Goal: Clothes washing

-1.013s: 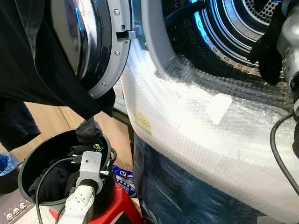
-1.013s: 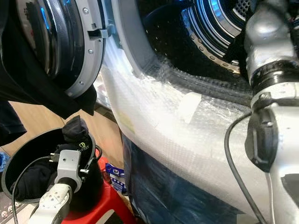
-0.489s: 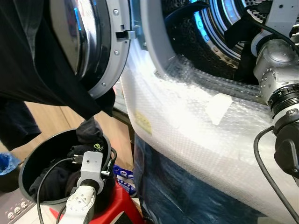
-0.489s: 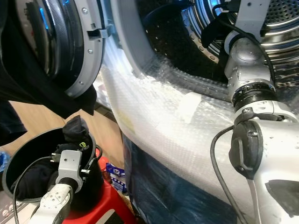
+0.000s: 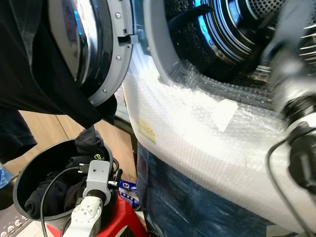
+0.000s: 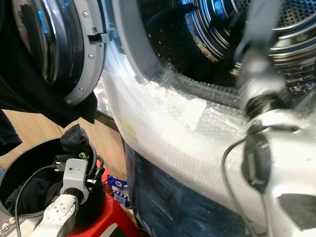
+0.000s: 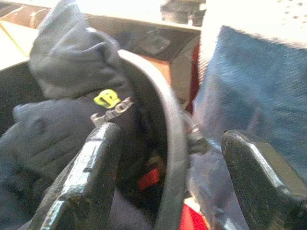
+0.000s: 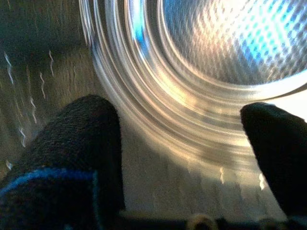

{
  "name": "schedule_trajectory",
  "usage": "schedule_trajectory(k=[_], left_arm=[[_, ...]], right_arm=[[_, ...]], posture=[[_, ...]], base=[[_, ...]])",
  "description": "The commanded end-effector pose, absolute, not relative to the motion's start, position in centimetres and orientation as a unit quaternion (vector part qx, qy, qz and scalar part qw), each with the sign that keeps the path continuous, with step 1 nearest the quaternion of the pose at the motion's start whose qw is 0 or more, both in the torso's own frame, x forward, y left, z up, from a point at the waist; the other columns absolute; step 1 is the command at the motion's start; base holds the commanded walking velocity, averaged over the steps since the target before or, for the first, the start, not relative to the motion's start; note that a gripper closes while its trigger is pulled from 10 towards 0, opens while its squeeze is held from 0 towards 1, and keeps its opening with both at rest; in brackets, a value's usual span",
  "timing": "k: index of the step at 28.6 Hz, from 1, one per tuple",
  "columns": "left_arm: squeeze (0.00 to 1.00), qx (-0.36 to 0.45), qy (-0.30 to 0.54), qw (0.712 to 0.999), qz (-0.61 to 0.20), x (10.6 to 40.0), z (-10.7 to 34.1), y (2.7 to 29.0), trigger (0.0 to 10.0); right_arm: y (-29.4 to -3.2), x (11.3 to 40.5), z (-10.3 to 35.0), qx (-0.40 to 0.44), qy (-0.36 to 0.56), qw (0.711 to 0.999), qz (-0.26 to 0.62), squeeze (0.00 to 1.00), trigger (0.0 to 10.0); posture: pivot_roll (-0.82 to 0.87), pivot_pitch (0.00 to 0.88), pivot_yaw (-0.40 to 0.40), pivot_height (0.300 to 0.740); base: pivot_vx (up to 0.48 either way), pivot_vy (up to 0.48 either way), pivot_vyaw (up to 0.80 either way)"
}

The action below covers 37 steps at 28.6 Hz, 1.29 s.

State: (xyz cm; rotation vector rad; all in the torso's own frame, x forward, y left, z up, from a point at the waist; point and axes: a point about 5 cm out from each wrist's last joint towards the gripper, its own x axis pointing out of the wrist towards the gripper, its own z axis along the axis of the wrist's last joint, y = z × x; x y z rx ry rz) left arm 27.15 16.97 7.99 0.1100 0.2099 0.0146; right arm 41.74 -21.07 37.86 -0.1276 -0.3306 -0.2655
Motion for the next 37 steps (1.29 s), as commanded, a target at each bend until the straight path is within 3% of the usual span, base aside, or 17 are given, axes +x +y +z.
schedule_trajectory(k=[1,6,15,17,19,20,21,29,37], left_arm=[[0.0,0.058,0.105,0.993,0.015,26.9,8.1,17.6,10.0],[0.0,0.057,0.106,0.993,0.019,26.8,8.1,17.6,10.0],[0.0,0.055,0.109,0.992,0.009,26.8,8.0,17.2,10.0],[0.0,0.056,0.109,0.992,0.009,26.8,8.0,17.3,10.0],[0.0,0.056,0.109,0.992,0.01,26.8,8.0,17.3,10.0],[0.0,0.056,0.109,0.992,0.012,26.8,8.0,17.3,10.0],[0.0,0.055,0.109,0.992,0.012,26.9,8.0,17.4,10.0],[0.0,0.054,0.11,0.992,0.006,26.9,7.9,17.0,10.0],[0.0,0.055,0.109,0.993,0.008,26.8,7.9,17.2,10.0]], right_arm=[[-22.1,38.9,45.5,-0.019,-0.323,0.931,-0.17,0.0,10.0],[-23.3,37.7,47.2,0.01,-0.358,0.914,-0.192,0.0,10.0],[-22.2,40.9,40.7,-0.01,-0.197,0.97,-0.141,0.0,10.0],[-22.7,39.7,43.5,0.066,-0.279,0.949,-0.132,0.0,10.0],[-23.2,38.9,45.0,0.068,-0.324,0.933,-0.143,0.0,10.0],[-24.2,37.8,46.3,0.116,-0.366,0.91,-0.155,0.0,10.0],[-24.9,37.7,46.4,0.14,-0.362,0.906,-0.169,0.0,10.0],[-24.4,40.2,41.1,0.098,-0.223,0.954,-0.176,0.0,10.0],[-23.3,39.8,42.3,0.099,-0.291,0.944,-0.12,0.0,10.0]], posture=[[0.17,0.029,0.04,0.74],[0.17,0.027,0.034,0.74],[0.16,0.027,0.043,0.74],[0.16,0.027,0.043,0.74],[0.16,0.03,0.04,0.74],[0.16,0.027,0.039,0.74],[0.16,0.028,0.04,0.74],[0.16,0.022,0.042,0.74],[0.16,0.006,0.037,0.74]], base=[[0.0,0.0,0.0],[0.0,0.0,0.0],[0.0,0.0,0.0],[0.0,0.0,0.0],[0.0,0.0,0.0],[0.0,0.0,0.0],[0.0,0.0,0.0],[0.0,0.0,0.0],[0.0,0.0,0.0]])
